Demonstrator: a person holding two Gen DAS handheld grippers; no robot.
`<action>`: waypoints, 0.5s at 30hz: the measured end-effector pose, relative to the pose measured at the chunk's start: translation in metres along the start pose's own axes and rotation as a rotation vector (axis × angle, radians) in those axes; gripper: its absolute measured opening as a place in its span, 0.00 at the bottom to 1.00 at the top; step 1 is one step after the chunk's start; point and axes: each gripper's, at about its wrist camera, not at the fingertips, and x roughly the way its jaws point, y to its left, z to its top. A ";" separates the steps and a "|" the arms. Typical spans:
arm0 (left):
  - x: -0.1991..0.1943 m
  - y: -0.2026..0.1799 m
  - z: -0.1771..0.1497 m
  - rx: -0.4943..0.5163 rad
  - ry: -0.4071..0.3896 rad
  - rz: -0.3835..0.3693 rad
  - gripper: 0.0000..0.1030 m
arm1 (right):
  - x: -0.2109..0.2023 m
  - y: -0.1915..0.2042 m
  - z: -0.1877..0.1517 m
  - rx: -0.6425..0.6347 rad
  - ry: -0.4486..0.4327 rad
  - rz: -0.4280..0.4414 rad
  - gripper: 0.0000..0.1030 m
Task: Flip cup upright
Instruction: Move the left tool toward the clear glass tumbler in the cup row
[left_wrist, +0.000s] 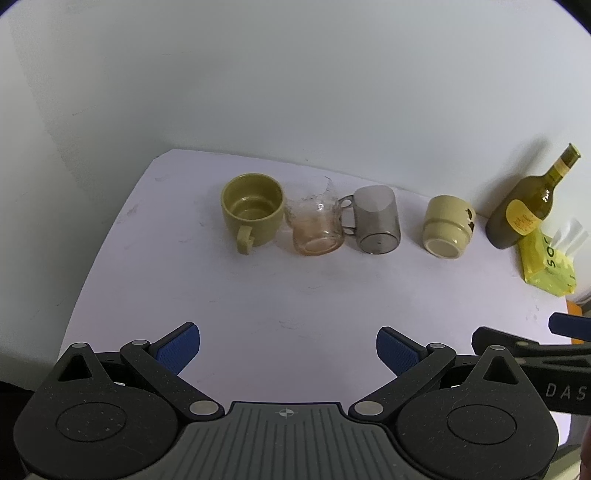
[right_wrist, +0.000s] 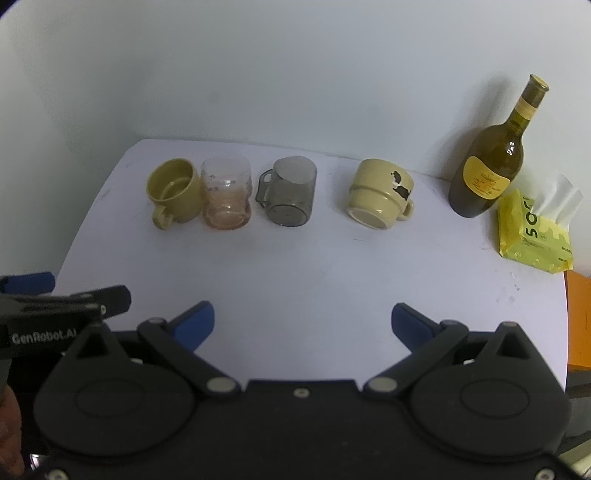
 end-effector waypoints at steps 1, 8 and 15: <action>0.000 0.000 0.000 -0.001 -0.001 -0.001 1.00 | 0.001 -0.001 0.001 0.003 0.001 0.000 1.00; -0.009 0.002 -0.001 -0.001 -0.102 -0.009 1.00 | 0.001 0.001 0.005 -0.003 -0.014 0.000 1.00; -0.016 0.008 0.001 -0.049 -0.212 0.041 1.00 | -0.007 0.003 0.007 -0.031 -0.139 0.016 1.00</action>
